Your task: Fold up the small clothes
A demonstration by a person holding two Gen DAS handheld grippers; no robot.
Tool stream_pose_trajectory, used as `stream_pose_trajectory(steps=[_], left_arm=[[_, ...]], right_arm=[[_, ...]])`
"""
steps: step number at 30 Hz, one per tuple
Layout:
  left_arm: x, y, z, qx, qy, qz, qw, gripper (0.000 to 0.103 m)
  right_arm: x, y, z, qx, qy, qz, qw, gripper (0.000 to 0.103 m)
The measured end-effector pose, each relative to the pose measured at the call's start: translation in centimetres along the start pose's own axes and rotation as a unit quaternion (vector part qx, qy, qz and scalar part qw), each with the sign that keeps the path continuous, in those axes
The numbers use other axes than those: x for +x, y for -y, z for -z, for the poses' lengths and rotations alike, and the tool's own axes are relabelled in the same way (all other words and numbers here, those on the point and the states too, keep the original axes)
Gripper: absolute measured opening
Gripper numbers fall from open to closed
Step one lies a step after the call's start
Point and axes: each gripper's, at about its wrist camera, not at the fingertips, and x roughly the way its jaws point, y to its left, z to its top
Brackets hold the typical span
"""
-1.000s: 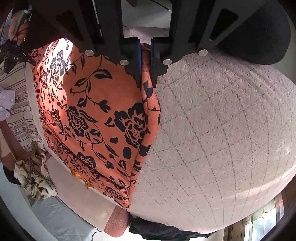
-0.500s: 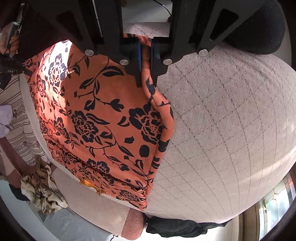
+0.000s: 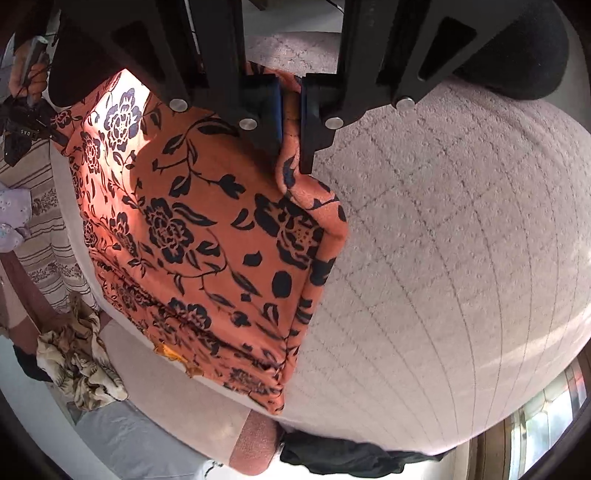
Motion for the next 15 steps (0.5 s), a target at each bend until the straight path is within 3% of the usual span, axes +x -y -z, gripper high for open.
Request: stream_pose_trajectory(steps=[4,7,12,15], left_arm=[[-1.7,1.1,-1.7,0.009,0.028,0.025,0.9993,0.007],[-3.3,2.7,-5.7,0.023,0.061,0.050,0.9966,0.007],[-4.7,6.1,-16.4,0.053,0.135,0.085,0.9858,0.007],[-2.3,7.3,-22.9,0.043,0.168,0.070,0.9823,0.009]], right_arm=[[0.0,-0.6,-0.7,0.002,0.001,-0.024,1.000,0.006],[-0.1,-2.1,-3.2,-0.003,0.008,-0.048,0.999,0.006],[-1.3,-6.8,-12.1,-0.028,0.072,-0.107,0.991,0.006],[-1.1,-9.4,-19.2,-0.037,0.127,-0.121,0.984,0.006]])
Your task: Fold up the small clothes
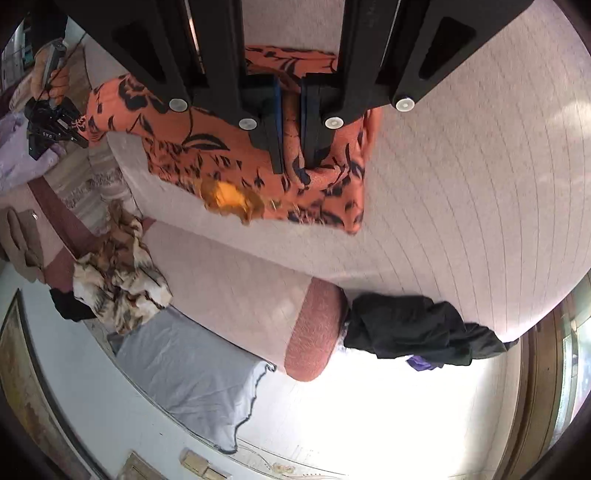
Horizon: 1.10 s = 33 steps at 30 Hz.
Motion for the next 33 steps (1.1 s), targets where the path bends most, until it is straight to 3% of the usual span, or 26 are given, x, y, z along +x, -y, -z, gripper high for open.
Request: stream_pose_trajectory(steps=[1,2,3,4,5,6,8,13,17,21,24,26,27,28,29,30,33], left_arm=[[2.4,-0.2,-1.3,-0.001,-0.002,-0.013,0.9999,0.010],[5.3,-0.4,-2.3,0.006,-0.022,-0.027,0.9994,0.023],[8.1,-0.6,-2.7,0.013,-0.044,-0.050,0.9977,0.047],[10.4,-1.1,-2.7,0.016,-0.061,-0.073,0.9954,0.058],[12.1,-1.8,-2.5,0.016,-0.078,-0.088,0.9929,0.065],[13.0,-2.6,-2.0,0.011,-0.092,-0.104,0.9902,0.065],[12.2,-4.0,-1.2,-0.006,-0.075,-0.114,0.9906,0.065],[4.6,-5.8,2.3,-0.055,-0.002,-0.112,0.9922,0.068],[2.2,-4.2,7.9,-0.076,-0.025,-0.065,0.9946,0.070],[5.3,-2.2,10.9,-0.090,-0.063,-0.055,0.9925,0.070],[8.3,-1.5,10.9,-0.099,-0.074,-0.076,0.9895,0.070],[9.0,-1.1,10.0,-0.100,-0.054,-0.089,0.9895,0.071],[9.6,-1.1,9.4,-0.105,-0.059,-0.083,0.9893,0.060],[9.9,-1.3,8.7,-0.115,-0.062,-0.083,0.9880,0.037],[10.4,-1.6,7.9,-0.124,-0.078,-0.072,0.9866,0.013],[10.3,-1.7,7.1,-0.133,-0.082,-0.068,0.9853,0.013],[6.5,0.9,5.2,-0.078,-0.041,-0.062,0.9942,0.013]], right_arm=[[1.4,0.0,-2.1,0.004,0.011,-0.008,1.000,0.007],[3.2,0.3,-3.9,0.003,0.015,-0.014,1.000,0.010],[5.4,0.9,-5.4,0.002,0.007,-0.015,1.000,0.020],[7.4,2.2,-6.2,0.017,-0.001,0.001,1.000,0.032],[8.9,3.5,-6.3,0.030,-0.007,0.046,0.998,0.069],[9.6,4.4,-5.8,0.036,-0.006,0.085,0.996,0.075],[8.8,5.2,-3.5,0.040,0.012,0.088,0.995,0.075],[3.8,3.4,4.9,-0.007,0.032,0.092,0.995,0.075],[4.0,4.6,9.9,0.053,0.002,0.100,0.994,0.075],[7.3,5.3,10.2,0.092,0.007,0.079,0.993,0.075],[9.0,5.8,9.0,0.158,0.050,0.091,0.982,0.075],[9.8,6.4,8.3,0.196,0.075,0.102,0.972,0.076],[10.1,6.5,7.9,0.209,0.086,0.107,0.968,0.074],[10.4,6.4,7.3,0.204,0.093,0.111,0.968,0.069],[10.9,6.3,6.7,0.196,0.090,0.117,0.970,0.028],[11.4,6.6,6.1,0.199,0.073,0.122,0.970,0.016],[10.3,4.9,5.2,0.161,0.070,0.118,0.977,0.014]])
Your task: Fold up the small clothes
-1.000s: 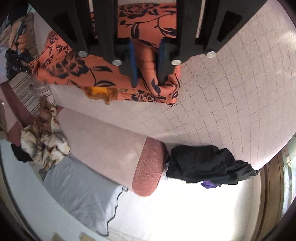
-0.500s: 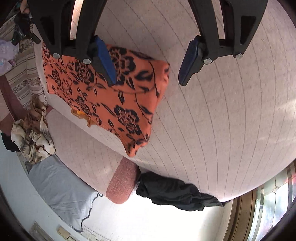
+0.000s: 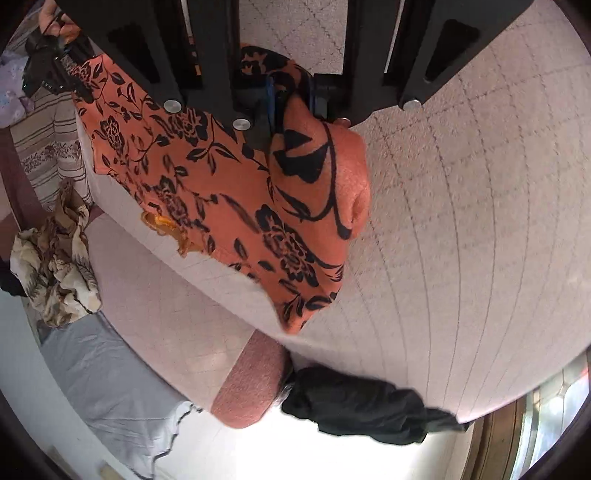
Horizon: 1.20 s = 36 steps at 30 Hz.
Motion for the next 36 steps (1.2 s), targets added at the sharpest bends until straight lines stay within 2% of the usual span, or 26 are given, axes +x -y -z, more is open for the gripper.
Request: stream_pose_trajectory(steps=[4,7,9,10,11,12,13,14,15,16,17,19,21,23,25,27,28,30,32,33,34,35,36], left_arm=[[-7.8,2.4,0.9,0.028,0.057,0.023,0.9978,0.012],[-12.6,2.3,4.6,0.039,0.062,0.031,0.9968,0.013],[-13.5,1.0,8.2,0.045,0.040,0.021,0.9980,0.020],[-13.2,-0.2,10.2,0.037,0.023,0.021,0.9988,0.021],[-12.2,-1.5,12.1,0.033,-0.004,0.016,0.9993,0.034],[-10.7,-3.0,13.7,0.026,-0.042,-0.001,0.9988,0.040],[-9.2,-4.5,14.7,0.007,-0.082,-0.031,0.9962,0.040],[-9.1,-6.0,15.2,-0.020,-0.088,-0.013,0.9958,0.039],[-10.2,-6.7,15.0,-0.034,-0.066,0.004,0.9972,0.040],[-11.4,-6.9,14.5,-0.032,-0.051,-0.017,0.9980,0.043],[-12.6,-6.8,14.1,-0.021,-0.027,-0.035,0.9988,0.048],[-14.5,-6.4,12.9,0.000,0.016,-0.056,0.9983,0.053],[-15.6,-5.5,11.7,0.018,0.031,-0.051,0.9980,0.053],[-16.2,-4.2,10.9,0.041,0.045,-0.037,0.9975,0.056],[-16.0,-3.0,10.7,0.065,0.050,-0.018,0.9965,0.063],[-15.0,-1.4,10.8,0.090,0.045,-0.001,0.9949,0.068],[-14.3,-0.6,11.0,0.101,0.036,0.002,0.9943,0.068],[-12.8,0.5,11.3,0.111,0.018,0.008,0.9936,0.068],[-11.7,0.8,11.5,0.114,0.007,0.016,0.9934,0.068],[-11.1,0.9,11.6,0.116,0.002,0.017,0.9931,0.068],[-10.5,0.9,11.5,0.119,-0.004,0.016,0.9928,0.068],[-9.9,0.9,11.4,0.121,-0.007,0.016,0.9925,0.068],[-9.4,0.8,11.3,0.123,-0.008,0.017,0.9922,0.068]], right_arm=[[-5.5,-3.7,0.8,-0.072,0.027,-0.022,0.997,0.013],[-10.2,-3.1,2.8,-0.094,0.030,-0.040,0.994,0.013],[-12.3,-0.6,4.9,-0.110,0.023,-0.024,0.993,0.016],[-12.6,1.3,5.9,-0.110,0.006,-0.010,0.994,0.018],[-12.5,3.8,6.9,-0.102,-0.014,0.004,0.995,0.023],[-12.0,6.6,7.8,-0.094,-0.032,0.027,0.995,0.039],[-11.6,9.4,8.5,-0.079,-0.046,0.057,0.994,0.049],[-11.8,12.0,9.1,-0.055,-0.055,0.063,0.995,0.058],[-12.7,13.5,9.2,-0.039,-0.045,0.023,0.998,0.058],[-13.9,14.0,9.2,-0.037,-0.038,0.026,0.998,0.059],[-15.3,14.0,9.2,-0.047,-0.023,0.047,0.998,0.064],[-17.5,13.6,9.0,-0.074,0.006,0.055,0.996,0.065],[-18.8,12.1,8.1,-0.101,0.020,0.063,0.993,0.065],[-19.1,9.5,7.1,-0.134,0.022,0.036,0.990,0.065],[-18.3,6.4,6.8,-0.181,0.002,0.002,0.984,0.066],[-15.1,2.9,6.9,-0.215,-0.062,-0.042,0.974,0.079],[-12.8,1.5,7.1,-0.220,-0.101,-0.056,0.969,0.079],[-7.9,-0.4,7.7,-0.224,-0.175,-0.065,0.957,0.079],[-3.6,-0.8,8.3,-0.210,-0.230,-0.065,0.948,0.079],[-1.7,-0.6,8.6,-0.208,-0.263,-0.063,0.940,0.079],[0.0,-0.7,8.4,-0.220,-0.277,-0.054,0.934,0.079],[0.9,-0.4,7.4,-0.237,-0.260,-0.036,0.936,0.079],[1.8,0.2,5.2,-0.234,-0.232,-0.022,0.944,0.077]])
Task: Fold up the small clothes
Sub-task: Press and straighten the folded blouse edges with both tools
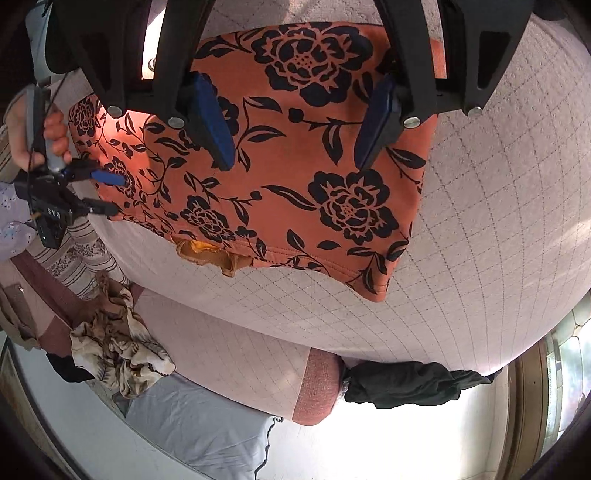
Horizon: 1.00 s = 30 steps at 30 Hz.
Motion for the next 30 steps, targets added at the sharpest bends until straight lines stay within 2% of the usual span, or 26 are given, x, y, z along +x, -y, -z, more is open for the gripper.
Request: stream_pose_trajectory(steps=[1,2,3,4,5,6,7,10,13,15,18,22,24,26,27,28,29,30], left_arm=[[0.7,-0.2,0.0,0.001,-0.004,-0.006,1.0000,0.068],[1.5,-0.5,-0.1,-0.003,-0.010,-0.014,0.9998,0.068],[2.1,-0.9,-0.1,-0.010,-0.016,-0.014,0.9997,0.068],[2.4,-1.2,-0.1,-0.018,-0.022,-0.016,0.9995,0.068],[2.2,-1.4,0.1,-0.027,-0.023,-0.013,0.9993,0.068],[1.9,-1.7,0.2,-0.033,-0.016,-0.005,0.9993,0.068],[1.3,-1.7,0.4,-0.035,-0.009,-0.002,0.9993,0.068],[-0.2,-1.6,1.3,-0.033,0.001,0.004,0.9995,0.068],[-1.7,-1.4,2.3,-0.036,0.003,0.014,0.9993,0.068],[-2.4,-1.3,3.0,-0.032,-0.001,0.018,0.9993,0.072],[-3.1,-1.2,4.2,-0.023,-0.008,0.021,0.9995,0.073],[-3.8,-1.5,5.6,-0.020,-0.017,0.018,0.9995,0.073],[-4.2,-1.6,5.9,-0.021,-0.013,0.017,0.9995,0.073],[-4.7,-1.8,5.9,-0.021,-0.007,0.016,0.9996,0.073],[-4.8,-1.9,5.9,-0.022,-0.005,0.014,0.9996,0.073],[-4.9,-2.0,5.9,-0.024,-0.005,0.010,0.9997,0.073],[-4.9,-2.1,5.9,-0.025,-0.005,0.007,0.9997,0.073],[-4.9,-2.3,5.8,-0.026,-0.004,0.004,0.9996,0.073]], right_arm=[[-0.6,2.5,-2.2,0.027,0.035,0.012,0.999,0.076],[-1.8,5.8,-4.2,0.071,0.078,0.018,0.994,0.057],[-3.5,8.8,-5.2,0.132,0.123,0.028,0.983,0.038],[-5.7,10.4,-4.9,0.176,0.171,0.044,0.968,0.038],[-7.3,10.4,-3.8,0.180,0.202,0.043,0.962,0.049],[-8.4,9.3,-2.3,0.157,0.213,0.044,0.963,0.079],[-9.1,7.9,-0.4,0.131,0.211,0.048,0.967,0.086],[-9.8,3.7,6.7,0.054,0.189,0.078,0.977,0.088],[-9.8,1.2,12.7,0.027,0.175,0.079,0.981,0.088],[-9.7,0.2,15.1,0.021,0.175,0.073,0.982,0.088],[-8.7,-1.5,16.0,0.009,0.161,0.063,0.985,0.088],[-8.0,-2.9,14.4,0.005,0.159,0.044,0.986,0.088],[-7.7,-2.9,13.5,-0.001,0.146,0.016,0.989,0.088],[-7.5,-1.9,12.7,-0.005,0.166,0.040,0.985,0.088],[-7.4,-0.2,12.4,0.014,0.168,0.057,0.984,0.088],[-7.1,2.2,12.3,0.062,0.159,0.091,0.981,0.088],[-7.0,4.6,12.7,0.120,0.155,0.100,0.976,0.086],[-7.6,5.4,13.2,0.133,0.175,0.062,0.974,0.086]])
